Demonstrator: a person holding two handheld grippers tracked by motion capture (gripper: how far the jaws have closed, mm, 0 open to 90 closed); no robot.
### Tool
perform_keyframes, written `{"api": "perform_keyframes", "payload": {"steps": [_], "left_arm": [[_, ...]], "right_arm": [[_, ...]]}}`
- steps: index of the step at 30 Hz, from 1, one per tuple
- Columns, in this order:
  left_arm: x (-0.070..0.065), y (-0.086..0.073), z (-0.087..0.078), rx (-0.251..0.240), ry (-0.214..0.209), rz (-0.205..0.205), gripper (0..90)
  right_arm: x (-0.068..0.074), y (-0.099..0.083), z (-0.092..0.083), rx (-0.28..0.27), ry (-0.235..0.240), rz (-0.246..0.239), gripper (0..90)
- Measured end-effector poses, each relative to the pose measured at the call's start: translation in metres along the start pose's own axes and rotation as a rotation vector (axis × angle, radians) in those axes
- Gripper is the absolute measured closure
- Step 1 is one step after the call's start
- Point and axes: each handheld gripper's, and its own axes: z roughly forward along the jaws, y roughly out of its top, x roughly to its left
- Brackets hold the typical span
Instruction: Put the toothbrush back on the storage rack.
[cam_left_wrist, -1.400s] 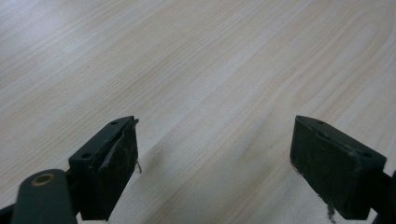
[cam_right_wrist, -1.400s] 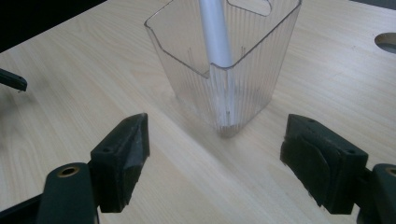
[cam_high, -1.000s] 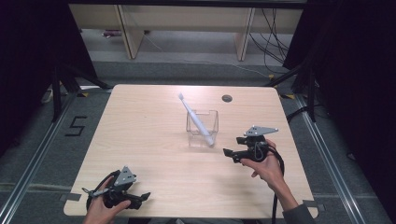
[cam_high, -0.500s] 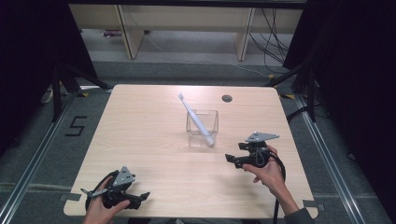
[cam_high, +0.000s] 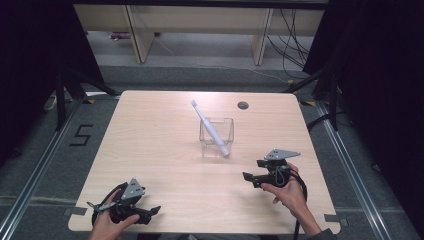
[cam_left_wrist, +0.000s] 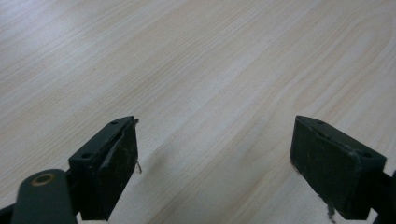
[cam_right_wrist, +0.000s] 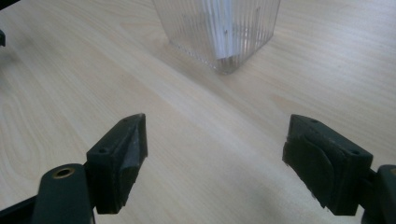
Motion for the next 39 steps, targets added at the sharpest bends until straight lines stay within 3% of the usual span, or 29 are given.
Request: {"api": "perform_keyframes", "payload": {"steps": [1,3,5,6,7,9,11,16,17,19,20,21,23,26,27,28,30,33,37,39], "left_arm": [[0.001,0.0,0.0,0.01,0.0,0.007,14.8],[0.0,-0.001,0.0,0.007,-0.007,-0.004,14.9],[0.0,0.0,0.0,0.009,-0.002,0.0,14.9],[0.0,-0.001,0.0,0.009,-0.006,0.002,14.8],[0.0,-0.001,0.0,0.008,-0.003,0.004,14.8],[0.0,0.0,0.0,0.005,-0.003,-0.001,14.8],[0.0,-0.001,0.0,0.009,-0.001,-0.001,14.8],[0.001,-0.001,0.001,0.014,-0.001,0.001,14.8],[0.0,-0.001,0.0,0.009,-0.007,-0.003,14.8],[0.0,0.0,0.0,0.008,-0.002,0.004,14.8],[0.0,-0.001,0.0,0.009,-0.001,-0.003,14.8],[0.0,-0.001,0.0,0.01,-0.002,-0.006,14.8],[0.001,-0.001,0.001,0.011,-0.005,-0.004,14.8],[0.0,-0.001,0.001,0.008,-0.003,-0.008,14.9],[0.0,-0.001,0.0,0.007,-0.002,-0.008,14.8],[0.001,0.0,0.0,0.01,-0.004,-0.007,14.8],[0.0,-0.001,0.001,0.001,0.0,-0.017,14.8],[0.0,-0.001,0.0,0.009,-0.002,-0.005,14.8],[0.001,0.0,0.0,0.015,0.0,0.001,14.8],[0.001,-0.001,0.0,0.014,0.0,0.0,14.8]], "right_arm": [[-0.001,-0.001,0.0,0.003,-0.012,-0.022,21.7],[0.003,-0.002,-0.003,0.029,-0.035,-0.013,21.5],[0.002,-0.005,-0.005,0.013,-0.037,-0.035,22.0],[0.002,-0.005,-0.004,0.014,-0.015,-0.032,22.0],[0.004,-0.007,-0.005,0.007,-0.033,-0.026,22.0],[0.006,-0.01,-0.007,0.023,-0.025,-0.009,22.1],[0.005,-0.013,-0.009,0.02,-0.035,-0.027,22.1],[0.004,-0.017,-0.013,0.013,-0.035,-0.013,22.3],[0.003,-0.02,-0.015,0.008,-0.053,-0.03,22.4],[0.004,-0.021,-0.017,0.012,-0.046,-0.012,22.4],[0.003,-0.023,-0.02,0.007,-0.053,-0.03,22.5],[0.005,-0.024,-0.02,0.009,-0.04,-0.002,22.5],[0.004,-0.026,-0.021,0.009,-0.055,-0.022,22.5],[0.003,-0.03,-0.021,0.024,-0.018,-0.01,22.5],[0.006,-0.032,-0.023,0.028,-0.043,0.008,22.5],[0.005,-0.033,-0.023,0.024,-0.052,-0.025,22.4],[0.006,-0.035,-0.024,0.027,-0.033,-0.006,22.6],[0.004,-0.038,-0.026,0.029,-0.054,-0.037,22.6],[0.007,-0.043,-0.029,0.03,-0.036,0.002,22.6],[0.007,-0.044,-0.03,0.032,-0.05,-0.008,22.5]]}}
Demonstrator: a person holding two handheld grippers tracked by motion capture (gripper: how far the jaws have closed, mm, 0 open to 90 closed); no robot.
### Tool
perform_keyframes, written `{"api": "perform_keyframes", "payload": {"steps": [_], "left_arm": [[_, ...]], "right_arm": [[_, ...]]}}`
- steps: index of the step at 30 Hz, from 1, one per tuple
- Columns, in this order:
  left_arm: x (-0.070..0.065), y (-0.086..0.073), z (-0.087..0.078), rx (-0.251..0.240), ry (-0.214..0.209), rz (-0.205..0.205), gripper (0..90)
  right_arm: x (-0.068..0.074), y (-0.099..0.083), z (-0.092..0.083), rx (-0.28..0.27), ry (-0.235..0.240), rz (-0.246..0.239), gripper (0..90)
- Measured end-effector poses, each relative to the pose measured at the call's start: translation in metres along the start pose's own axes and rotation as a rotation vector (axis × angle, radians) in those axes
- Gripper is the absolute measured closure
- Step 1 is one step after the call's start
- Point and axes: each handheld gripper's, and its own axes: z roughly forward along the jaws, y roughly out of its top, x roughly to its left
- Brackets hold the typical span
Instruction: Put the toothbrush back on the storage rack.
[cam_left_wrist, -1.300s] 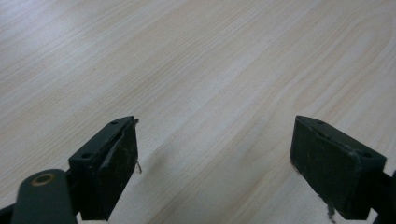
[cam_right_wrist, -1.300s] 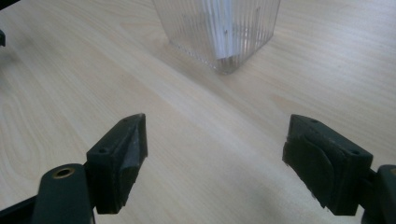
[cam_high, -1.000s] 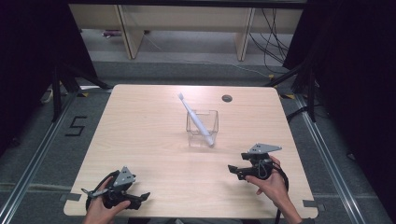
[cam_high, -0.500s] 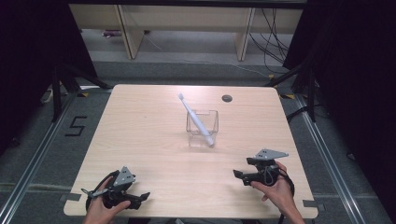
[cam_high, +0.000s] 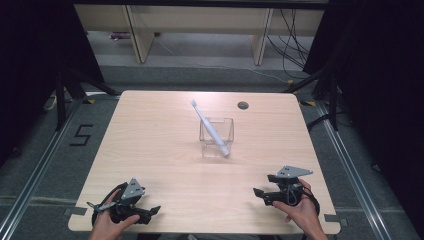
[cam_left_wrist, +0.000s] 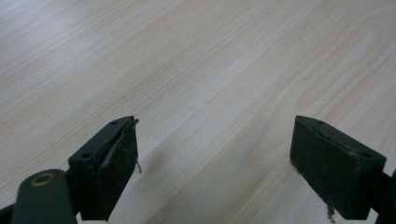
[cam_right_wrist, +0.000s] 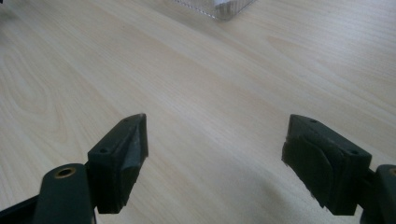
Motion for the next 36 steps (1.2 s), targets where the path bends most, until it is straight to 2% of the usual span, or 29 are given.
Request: {"api": "perform_keyframes", "payload": {"steps": [1,2,4,5,6,9,10,11,12,13,15,16,17,20,21,23,24,27,28,31,32,33,35,36], "left_arm": [[-0.001,0.0,0.0,-0.001,-0.001,-0.005,14.8],[-0.001,-0.001,0.0,-0.005,-0.003,-0.005,14.8],[-0.001,-0.001,0.0,-0.005,-0.003,-0.004,14.8],[-0.001,0.0,0.0,-0.004,-0.002,-0.006,14.8],[-0.001,0.0,0.001,-0.011,0.001,-0.017,14.8],[-0.001,0.0,0.0,-0.007,-0.001,-0.011,14.8],[-0.001,-0.001,0.001,-0.008,-0.001,-0.011,14.8],[-0.001,-0.001,0.001,-0.008,-0.001,-0.011,14.8],[-0.001,-0.001,0.0,-0.004,-0.002,-0.006,14.9],[-0.001,-0.001,0.0,-0.004,-0.002,-0.006,14.8],[-0.001,0.0,0.0,-0.004,-0.002,-0.008,14.9],[-0.001,0.0,0.0,-0.004,-0.003,-0.003,14.8],[-0.001,0.0,0.0,-0.004,-0.003,-0.003,14.8],[-0.001,0.0,0.0,-0.004,-0.002,-0.003,14.8],[-0.001,0.0,0.0,-0.006,-0.002,-0.005,14.8],[-0.001,0.0,0.0,-0.004,-0.003,-0.005,14.8],[-0.001,0.0,0.0,-0.007,0.001,-0.008,14.8],[-0.001,0.0,0.001,-0.011,0.0,-0.015,14.8],[-0.001,0.0,0.0,-0.003,0.0,-0.005,14.9],[-0.001,0.0,0.0,-0.003,-0.001,-0.005,14.9],[-0.001,0.0,0.0,-0.005,-0.001,-0.005,14.8],[-0.001,0.0,0.0,-0.004,-0.001,-0.006,14.8],[-0.001,0.0,0.0,-0.005,-0.001,-0.004,14.8],[-0.001,0.0,0.0,-0.004,-0.001,-0.003,14.8]], "right_arm": [[0.001,-0.001,-0.001,0.003,0.001,0.006,22.5],[-0.001,-0.001,-0.002,-0.001,-0.014,-0.032,22.4],[0.001,-0.003,-0.003,0.008,-0.007,-0.018,22.3],[0.0,-0.003,-0.003,0.008,-0.001,-0.041,22.2],[0.002,-0.004,-0.004,0.022,0.002,-0.013,22.2],[0.004,-0.006,-0.004,0.022,0.019,-0.001,21.1],[0.001,-0.007,-0.006,0.027,-0.012,-0.045,19.5],[0.002,-0.008,-0.006,0.038,0.001,-0.018,19.4],[0.004,-0.01,-0.006,0.048,-0.005,0.006,19.1],[0.004,-0.01,-0.006,0.048,-0.005,0.006,19.1],[0.002,-0.011,-0.007,0.039,-0.003,-0.023,18.2],[0.004,-0.012,-0.008,0.047,-0.004,-0.003,18.1],[0.002,-0.012,-0.009,0.04,-0.009,-0.024,17.6],[0.001,-0.013,-0.01,0.034,-0.01,-0.042,17.5],[0.003,-0.014,-0.012,0.044,-0.011,-0.016,17.5],[0.0,-0.015,-0.013,0.04,-0.013,-0.036,17.5],[0.0,-0.016,-0.013,0.042,0.003,-0.014,17.5],[0.002,-0.017,-0.015,0.048,-0.011,-0.01,17.5],[0.0,-0.018,-0.016,0.042,-0.016,-0.039,17.6],[0.001,-0.019,-0.017,0.052,-0.005,-0.019,17.8],[-0.001,-0.02,-0.017,0.044,-0.001,-0.045,18.0],[0.001,-0.022,-0.018,0.042,-0.003,-0.017,18.1],[0.002,-0.023,-0.02,0.051,0.005,-0.009,18.1],[0.001,-0.024,-0.021,0.047,-0.007,-0.015,18.4]]}}
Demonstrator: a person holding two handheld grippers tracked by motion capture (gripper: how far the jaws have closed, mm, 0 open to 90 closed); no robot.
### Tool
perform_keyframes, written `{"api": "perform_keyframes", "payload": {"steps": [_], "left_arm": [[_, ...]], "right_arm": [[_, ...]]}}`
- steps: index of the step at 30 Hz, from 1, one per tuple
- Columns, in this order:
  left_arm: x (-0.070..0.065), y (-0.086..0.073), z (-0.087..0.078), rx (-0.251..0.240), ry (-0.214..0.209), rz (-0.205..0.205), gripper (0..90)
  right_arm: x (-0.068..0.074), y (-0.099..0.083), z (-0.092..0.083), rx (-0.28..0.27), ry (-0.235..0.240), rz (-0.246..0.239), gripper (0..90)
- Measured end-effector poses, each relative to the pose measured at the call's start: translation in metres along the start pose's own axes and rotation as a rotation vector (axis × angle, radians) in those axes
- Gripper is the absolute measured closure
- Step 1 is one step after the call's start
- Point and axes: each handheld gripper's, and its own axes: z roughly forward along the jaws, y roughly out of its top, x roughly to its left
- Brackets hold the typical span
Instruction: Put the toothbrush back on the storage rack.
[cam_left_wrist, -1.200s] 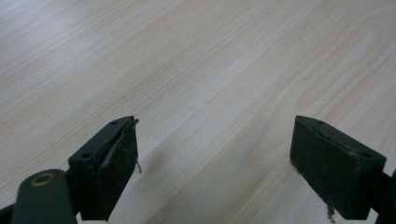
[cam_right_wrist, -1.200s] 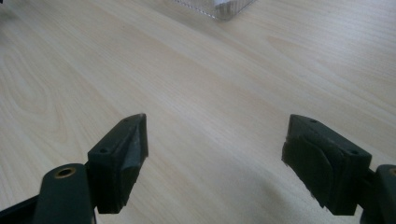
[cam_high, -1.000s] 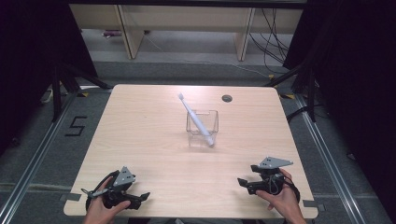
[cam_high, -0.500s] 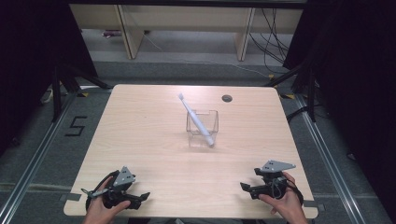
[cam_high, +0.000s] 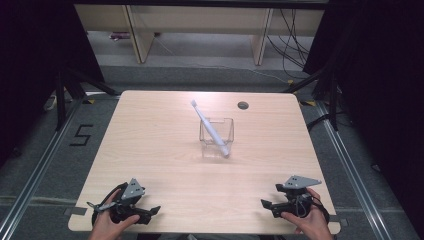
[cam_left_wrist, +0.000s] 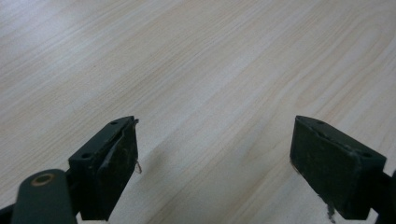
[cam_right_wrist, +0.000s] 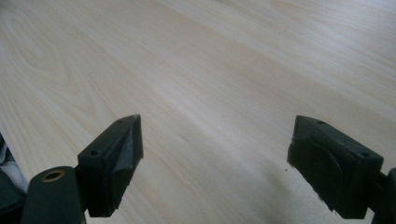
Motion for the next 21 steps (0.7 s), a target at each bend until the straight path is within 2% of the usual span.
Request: {"api": "perform_keyframes", "payload": {"steps": [1,2,3,4,9,10,17,18,21], "left_arm": [[0.0,0.0,0.0,0.0,0.0,0.0,14.9],[0.0,0.0,0.0,0.001,0.0,0.001,14.8],[0.0,0.0,0.0,0.001,0.0,0.001,14.8],[0.0,0.0001,0.0,0.0,0.001,0.001,14.8],[0.0001,0.0002,-0.0002,0.0,0.001,0.002,14.8],[0.0002,0.0002,-0.0003,0.0,0.002,0.002,14.8],[0.0002,0.0003,-0.0003,0.0,0.001,0.004,14.8],[0.0002,0.0003,-0.0003,0.0,0.002,0.004,14.8],[0.0001,0.0003,-0.0002,0.0,0.001,0.003,14.8]], "right_arm": [[0.0,-0.0006,0.0005,-0.007,0.008,0.006,18.4],[-0.0021,-0.0009,0.0001,-0.01,0.002,-0.014,18.5],[-0.0021,-0.0009,0.0001,-0.01,0.002,-0.014,18.5],[-0.0017,-0.0017,-0.001,0.009,0.027,0.008,18.6],[-0.0017,-0.0018,-0.0018,0.007,0.025,0.009,18.6],[-0.0007,-0.0021,-0.0016,0.014,0.026,0.021,18.7],[-0.0012,-0.0019,-0.0005,0.002,0.018,0.005,18.7],[-0.0038,-0.0012,-0.0011,0.005,0.019,-0.027,18.7],[-0.0039,-0.0011,-0.0011,0.004,0.017,-0.028,18.7]]}}
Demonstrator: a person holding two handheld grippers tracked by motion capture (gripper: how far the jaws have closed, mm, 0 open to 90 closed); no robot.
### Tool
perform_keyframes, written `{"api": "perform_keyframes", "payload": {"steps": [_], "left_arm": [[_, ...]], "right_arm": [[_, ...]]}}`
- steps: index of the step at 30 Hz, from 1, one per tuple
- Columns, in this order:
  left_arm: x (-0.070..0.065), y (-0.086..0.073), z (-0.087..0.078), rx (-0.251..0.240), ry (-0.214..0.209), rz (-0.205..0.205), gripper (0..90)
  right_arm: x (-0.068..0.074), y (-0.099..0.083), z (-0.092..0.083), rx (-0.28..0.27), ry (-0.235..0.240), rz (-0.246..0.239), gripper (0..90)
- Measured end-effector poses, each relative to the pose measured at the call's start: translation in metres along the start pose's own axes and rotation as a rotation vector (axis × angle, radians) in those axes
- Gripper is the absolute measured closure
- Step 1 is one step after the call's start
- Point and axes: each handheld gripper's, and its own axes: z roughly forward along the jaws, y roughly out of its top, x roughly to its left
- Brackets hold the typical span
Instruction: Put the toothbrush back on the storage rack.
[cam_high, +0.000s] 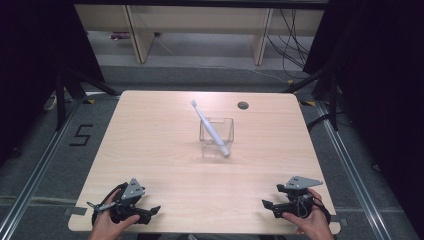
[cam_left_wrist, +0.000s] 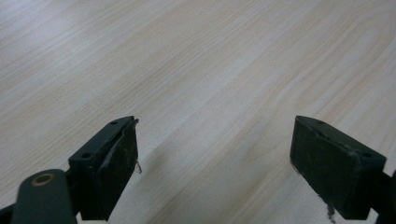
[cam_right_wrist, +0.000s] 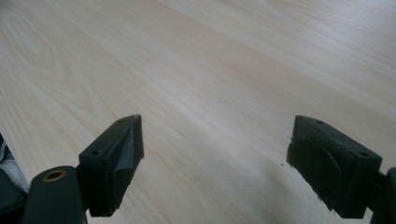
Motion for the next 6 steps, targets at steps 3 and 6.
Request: {"api": "perform_keyframes", "payload": {"steps": [3,6], "left_arm": [[0.0,0.0,0.0001,0.0,0.0,0.001,14.8],[0.0001,-0.0001,0.0002,0.0,0.0,-0.002,14.8]], "right_arm": [[-0.0001,0.0001,0.0004,0.003,-0.004,-0.003,18.7],[0.0,0.0002,0.0003,0.004,-0.006,0.001,18.7]]}}
